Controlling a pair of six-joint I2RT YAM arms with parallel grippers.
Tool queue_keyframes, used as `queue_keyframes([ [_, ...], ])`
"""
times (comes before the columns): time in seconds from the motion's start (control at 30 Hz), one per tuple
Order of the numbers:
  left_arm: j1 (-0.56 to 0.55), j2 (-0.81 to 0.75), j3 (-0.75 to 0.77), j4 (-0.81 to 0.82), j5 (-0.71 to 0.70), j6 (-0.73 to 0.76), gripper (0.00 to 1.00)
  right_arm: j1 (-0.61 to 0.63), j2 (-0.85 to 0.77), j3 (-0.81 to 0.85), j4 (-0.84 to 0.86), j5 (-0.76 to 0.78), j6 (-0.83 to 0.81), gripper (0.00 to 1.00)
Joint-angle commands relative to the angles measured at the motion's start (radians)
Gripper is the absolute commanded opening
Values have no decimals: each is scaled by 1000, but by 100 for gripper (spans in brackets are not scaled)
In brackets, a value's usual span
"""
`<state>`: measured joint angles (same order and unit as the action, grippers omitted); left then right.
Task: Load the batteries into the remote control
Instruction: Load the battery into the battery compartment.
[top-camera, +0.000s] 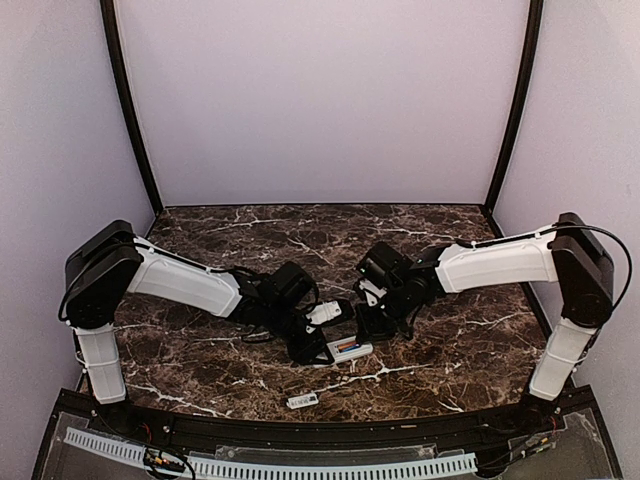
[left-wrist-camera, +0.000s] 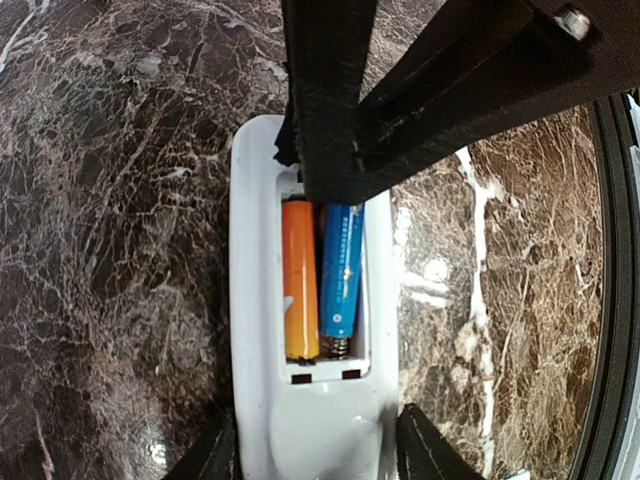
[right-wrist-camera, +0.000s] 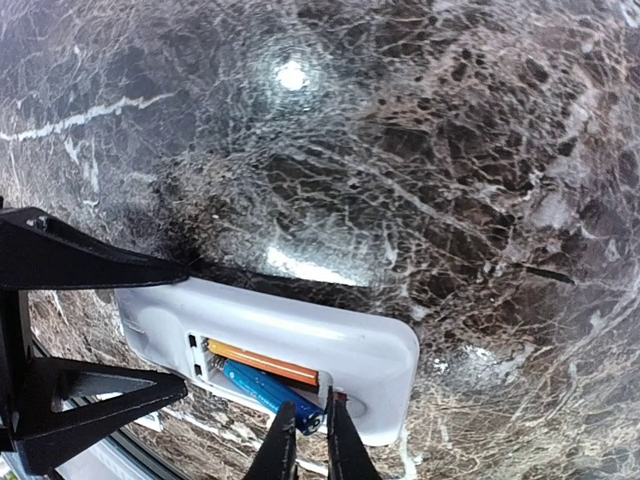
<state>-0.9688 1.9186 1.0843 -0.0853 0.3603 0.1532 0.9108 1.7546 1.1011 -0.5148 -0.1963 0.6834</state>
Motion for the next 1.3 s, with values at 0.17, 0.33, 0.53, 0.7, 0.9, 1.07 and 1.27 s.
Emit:
queue_keyframes([
  [0.17,-20,108,-49,-161,-20,-6,27,7,1,-24,31,-45,21,4],
  [0.33,-19,109,-48,-162,-21,-6,27,11,11,-43,66,-65,40,2],
  [0.53,-19,109,-47,-162,-21,-7,27,18,32,-72,111,-80,58,1],
  [0.7,-19,110,-48,-163,-21,-7,27,24,59,-88,136,-78,62,1],
  [0.9,-20,111,-47,-164,-21,-5,27,54,88,-3,-27,67,15,6],
  [1.07,-20,111,-47,-165,-22,-4,26,63,65,49,-142,171,-6,12],
  [1.27,-20,111,-46,-170,-24,-3,27,57,10,82,-130,141,-23,15],
])
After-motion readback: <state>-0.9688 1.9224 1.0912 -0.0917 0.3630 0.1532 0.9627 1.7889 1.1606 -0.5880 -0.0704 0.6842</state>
